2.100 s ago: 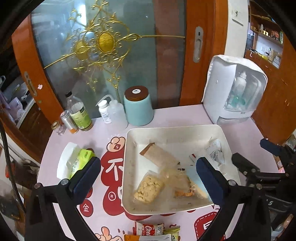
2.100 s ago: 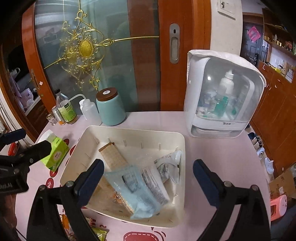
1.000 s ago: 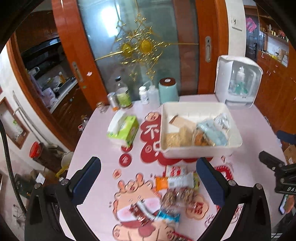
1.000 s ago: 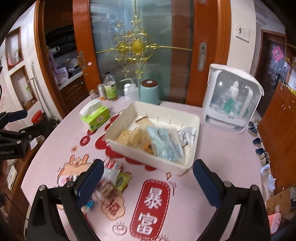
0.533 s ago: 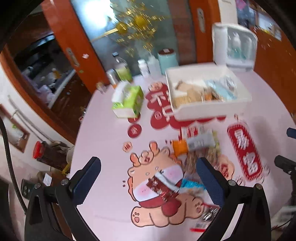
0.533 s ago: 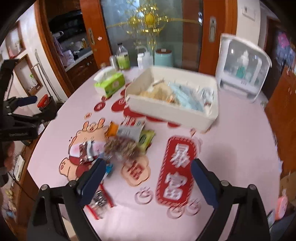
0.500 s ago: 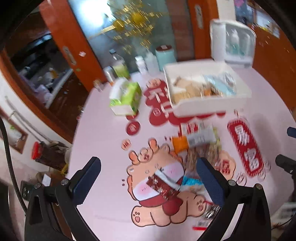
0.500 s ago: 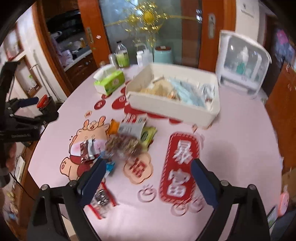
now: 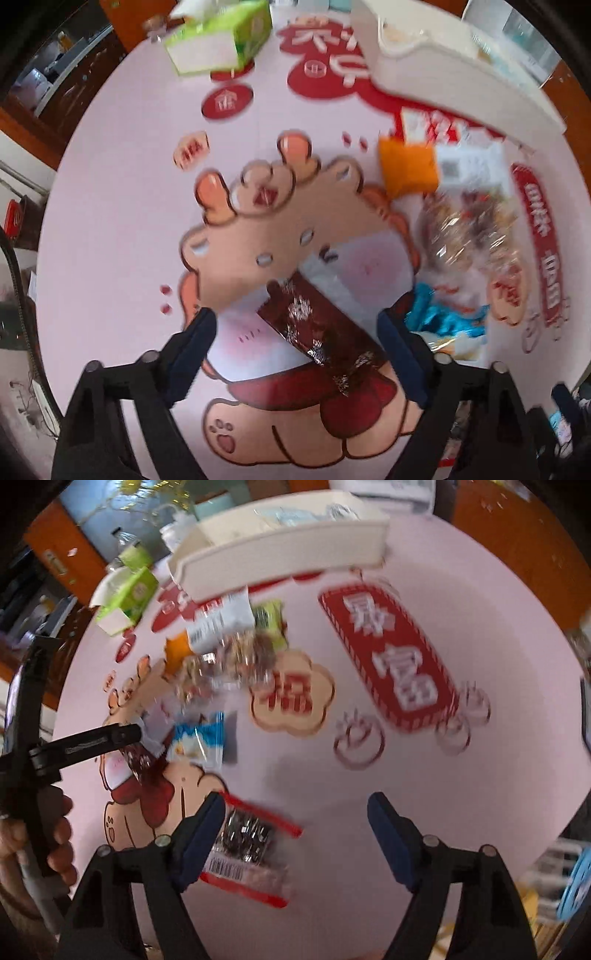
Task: Organize snacks
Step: 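Grasp the brown candy bar with left tool while right tool grasps dark nut pack, then carry both packs over the white tray and open both tools inside, then move left tool to the blue wafer pack while right tool reaches a clear nut bag, then grasp the blue wafer pack with left tool while right tool grasps the clear nut bag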
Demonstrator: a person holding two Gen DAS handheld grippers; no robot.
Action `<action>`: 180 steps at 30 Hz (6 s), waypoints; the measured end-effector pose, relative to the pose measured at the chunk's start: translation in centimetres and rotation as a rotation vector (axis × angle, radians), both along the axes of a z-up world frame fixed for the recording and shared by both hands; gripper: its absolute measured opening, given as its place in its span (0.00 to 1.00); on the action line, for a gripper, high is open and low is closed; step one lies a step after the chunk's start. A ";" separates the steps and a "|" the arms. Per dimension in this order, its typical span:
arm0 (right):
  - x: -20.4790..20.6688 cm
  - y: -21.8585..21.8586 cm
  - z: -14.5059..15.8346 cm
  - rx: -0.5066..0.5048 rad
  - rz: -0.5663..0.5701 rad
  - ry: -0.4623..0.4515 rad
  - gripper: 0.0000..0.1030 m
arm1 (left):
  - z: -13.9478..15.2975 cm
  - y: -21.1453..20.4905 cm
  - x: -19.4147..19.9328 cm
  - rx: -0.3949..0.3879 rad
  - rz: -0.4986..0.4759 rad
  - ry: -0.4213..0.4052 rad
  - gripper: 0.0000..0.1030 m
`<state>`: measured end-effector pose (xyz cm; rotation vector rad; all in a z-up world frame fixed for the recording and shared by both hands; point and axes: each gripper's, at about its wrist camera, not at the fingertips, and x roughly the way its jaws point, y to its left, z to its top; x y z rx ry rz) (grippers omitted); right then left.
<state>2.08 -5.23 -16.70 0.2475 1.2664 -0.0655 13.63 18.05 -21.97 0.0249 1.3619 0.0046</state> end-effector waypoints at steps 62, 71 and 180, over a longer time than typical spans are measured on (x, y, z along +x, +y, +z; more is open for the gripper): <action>0.7 0.1 2.8 -0.057 0.110 -0.092 0.44 | 7.6 -1.4 -0.6 -0.182 -0.298 -0.151 0.37; 10.8 -6.9 13.9 -0.106 0.189 -0.325 0.44 | 19.5 -7.6 5.2 -0.145 -0.302 -0.371 0.37; 14.7 2.7 -4.5 0.043 0.517 0.043 0.44 | 0.0 -5.1 -6.4 -0.097 0.267 -0.038 0.32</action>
